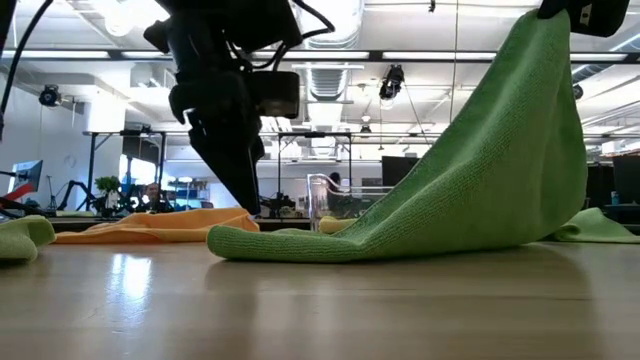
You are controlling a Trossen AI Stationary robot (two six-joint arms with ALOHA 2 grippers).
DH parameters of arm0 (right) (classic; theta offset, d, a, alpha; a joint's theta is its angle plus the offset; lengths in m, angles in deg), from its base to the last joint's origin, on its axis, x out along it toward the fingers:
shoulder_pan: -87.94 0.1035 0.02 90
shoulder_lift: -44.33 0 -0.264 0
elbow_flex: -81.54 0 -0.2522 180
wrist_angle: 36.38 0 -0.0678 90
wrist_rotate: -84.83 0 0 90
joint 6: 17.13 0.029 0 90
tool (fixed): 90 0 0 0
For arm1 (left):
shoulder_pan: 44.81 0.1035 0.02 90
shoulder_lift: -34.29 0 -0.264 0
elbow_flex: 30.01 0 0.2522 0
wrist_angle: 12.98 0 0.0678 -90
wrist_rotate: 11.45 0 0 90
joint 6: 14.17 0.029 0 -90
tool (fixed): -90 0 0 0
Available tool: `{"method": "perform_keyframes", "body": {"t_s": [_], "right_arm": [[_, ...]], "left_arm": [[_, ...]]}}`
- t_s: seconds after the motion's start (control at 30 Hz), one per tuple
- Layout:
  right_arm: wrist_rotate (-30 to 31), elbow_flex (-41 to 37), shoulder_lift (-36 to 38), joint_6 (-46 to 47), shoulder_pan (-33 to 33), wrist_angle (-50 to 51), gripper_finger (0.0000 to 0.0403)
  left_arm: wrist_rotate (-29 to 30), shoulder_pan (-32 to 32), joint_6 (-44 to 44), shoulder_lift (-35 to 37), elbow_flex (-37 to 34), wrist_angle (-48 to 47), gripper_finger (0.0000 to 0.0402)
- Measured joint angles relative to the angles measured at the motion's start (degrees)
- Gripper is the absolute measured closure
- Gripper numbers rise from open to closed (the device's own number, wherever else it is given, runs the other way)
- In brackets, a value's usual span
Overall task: Fold microfiber towels
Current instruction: Fold the green microfiber cloth
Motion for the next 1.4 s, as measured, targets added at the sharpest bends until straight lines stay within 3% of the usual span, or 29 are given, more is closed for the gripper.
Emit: {"method": "perform_keyframes", "body": {"t_s": [0.53,1.07,1.4], "right_arm": [[0.02,-0.11,-0.04,0.09,0.0,-0.81,0.0394],[-0.42,-0.44,-1.95,0.13,0.13,-1.8,0.0394],[-0.46,-0.46,-1.86,0.13,0.13,-1.76,0.0394]], "left_arm": [[-4.55,0.75,1.59,-2.64,-2.63,7.23,0.0271],[-7.33,0.31,1.27,-4.44,-2.83,6.94,0.0274],[-7.33,0.07,1.75,-4.2,-2.77,6.92,0.0347]]}}
